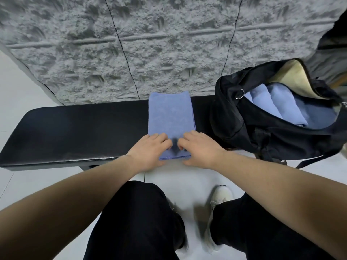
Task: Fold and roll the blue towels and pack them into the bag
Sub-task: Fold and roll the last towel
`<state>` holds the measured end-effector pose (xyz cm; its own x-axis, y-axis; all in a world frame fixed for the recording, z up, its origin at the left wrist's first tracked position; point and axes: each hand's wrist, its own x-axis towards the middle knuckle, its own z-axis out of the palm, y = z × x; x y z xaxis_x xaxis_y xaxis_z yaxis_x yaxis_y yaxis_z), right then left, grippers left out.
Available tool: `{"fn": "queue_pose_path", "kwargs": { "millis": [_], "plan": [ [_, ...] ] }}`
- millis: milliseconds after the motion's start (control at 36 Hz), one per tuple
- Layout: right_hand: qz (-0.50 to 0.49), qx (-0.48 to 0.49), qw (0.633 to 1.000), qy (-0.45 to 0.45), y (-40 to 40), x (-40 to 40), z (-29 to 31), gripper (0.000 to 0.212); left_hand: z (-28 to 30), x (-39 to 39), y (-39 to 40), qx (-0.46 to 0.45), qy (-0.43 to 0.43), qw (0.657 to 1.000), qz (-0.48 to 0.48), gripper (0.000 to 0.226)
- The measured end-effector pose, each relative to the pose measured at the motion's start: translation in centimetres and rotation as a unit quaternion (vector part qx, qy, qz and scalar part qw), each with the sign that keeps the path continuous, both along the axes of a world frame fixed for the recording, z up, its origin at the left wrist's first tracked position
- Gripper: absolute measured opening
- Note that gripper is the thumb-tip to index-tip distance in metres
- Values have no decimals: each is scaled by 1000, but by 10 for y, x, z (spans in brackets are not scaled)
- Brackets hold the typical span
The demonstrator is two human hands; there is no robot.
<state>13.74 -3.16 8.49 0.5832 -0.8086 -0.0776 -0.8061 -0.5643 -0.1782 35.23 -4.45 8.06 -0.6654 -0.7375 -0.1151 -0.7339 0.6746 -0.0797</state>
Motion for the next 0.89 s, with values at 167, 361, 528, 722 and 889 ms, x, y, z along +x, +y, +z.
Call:
{"fn": "queue_pose_path", "kwargs": {
  "millis": [167, 361, 528, 722, 889],
  "plan": [
    [20, -37, 999, 28, 0, 12, -14, 38, 0, -8, -1, -10, -77, 997, -6, 36],
    [3, -15, 1000, 24, -6, 12, -6, 29, -3, -8, -4, -2, -49, 999, -15, 33],
    [-56, 48, 997, 26, -11, 3, 3, 38, 10, -32, -3, 57, -22, 995, 75, 35],
    [-44, 54, 997, 25, -8, -5, 3, 23, -1, -21, -2, 136, 139, 970, 143, 11],
    [-76, 120, 990, -12, -10, -17, 2, 19, 0, -6, 5, 156, 131, 970, 135, 23]
  ]
}}
